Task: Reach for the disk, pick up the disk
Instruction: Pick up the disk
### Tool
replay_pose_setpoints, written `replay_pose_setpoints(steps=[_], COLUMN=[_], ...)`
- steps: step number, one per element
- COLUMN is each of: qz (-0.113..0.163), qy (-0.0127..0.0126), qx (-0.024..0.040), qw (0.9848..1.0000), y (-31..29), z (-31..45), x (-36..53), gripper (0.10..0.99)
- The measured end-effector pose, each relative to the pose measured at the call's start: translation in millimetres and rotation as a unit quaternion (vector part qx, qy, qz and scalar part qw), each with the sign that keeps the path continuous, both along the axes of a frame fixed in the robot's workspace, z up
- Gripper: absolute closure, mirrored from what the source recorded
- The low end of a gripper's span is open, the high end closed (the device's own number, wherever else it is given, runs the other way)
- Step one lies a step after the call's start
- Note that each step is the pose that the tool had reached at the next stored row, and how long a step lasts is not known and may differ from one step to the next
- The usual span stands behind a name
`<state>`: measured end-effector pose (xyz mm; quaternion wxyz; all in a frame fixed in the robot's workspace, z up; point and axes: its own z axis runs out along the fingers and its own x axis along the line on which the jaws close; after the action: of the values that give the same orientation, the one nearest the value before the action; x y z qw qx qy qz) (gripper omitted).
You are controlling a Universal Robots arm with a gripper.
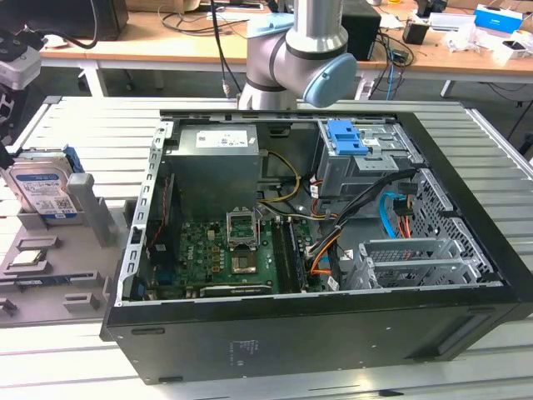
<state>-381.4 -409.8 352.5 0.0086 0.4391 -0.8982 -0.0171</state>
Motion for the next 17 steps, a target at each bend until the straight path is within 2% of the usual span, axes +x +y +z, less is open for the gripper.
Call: replay_pose_setpoints(steps=[7,8,13,17], qz=[0.037,0.048,0.071,0.097], qy=[0.0000,0.0000,0.0000,0.0000], qx=[0.0000,0.0000,0.0000,0.0000], qw=[0.9993,0.9988,0.9975,0.9953], y=[0.0,0.0,0.0,0.0], z=[0.0,0.0,0.0,0.0], x=[0.0,0.0,0.0,0.0], gripper=[0.980,0.980,0.980,0.980])
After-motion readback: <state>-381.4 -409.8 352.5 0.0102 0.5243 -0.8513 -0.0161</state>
